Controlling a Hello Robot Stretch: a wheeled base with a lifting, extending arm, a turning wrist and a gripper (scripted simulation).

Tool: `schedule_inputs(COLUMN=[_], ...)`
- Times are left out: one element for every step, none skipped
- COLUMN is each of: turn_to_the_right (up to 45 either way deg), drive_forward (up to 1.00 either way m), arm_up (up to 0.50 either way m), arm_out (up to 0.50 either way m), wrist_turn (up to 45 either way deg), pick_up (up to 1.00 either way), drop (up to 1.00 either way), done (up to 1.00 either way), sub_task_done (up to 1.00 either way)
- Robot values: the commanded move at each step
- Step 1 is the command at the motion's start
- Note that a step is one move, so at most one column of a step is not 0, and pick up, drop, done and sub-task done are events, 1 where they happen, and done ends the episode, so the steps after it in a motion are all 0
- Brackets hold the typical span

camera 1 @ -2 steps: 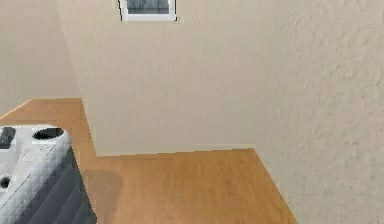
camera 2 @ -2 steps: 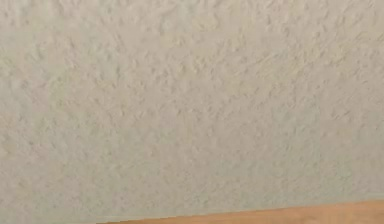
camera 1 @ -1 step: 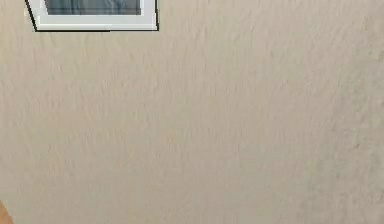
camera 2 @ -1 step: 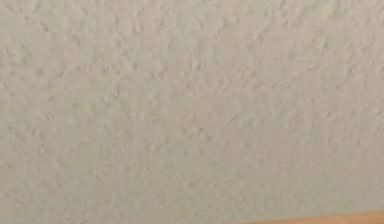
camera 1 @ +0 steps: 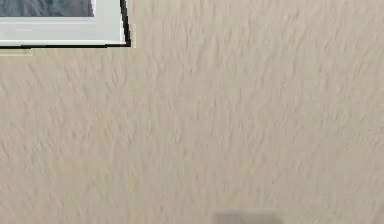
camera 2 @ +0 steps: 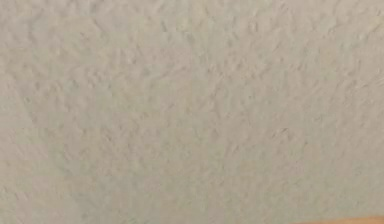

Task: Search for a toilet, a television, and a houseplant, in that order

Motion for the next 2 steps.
schedule_inputs(turn_to_the_right=[-45.0,-39.0], drive_forward=[0.00,0.00], arm_up=[0.00,0.00], arm_out=[0.00,0.00], wrist_turn=[0.0,0.0], pick_up=[0.00,0.00], drop=[0.00,0.00], done=[0.00,0.00], sub_task_done=[0.00,0.00])
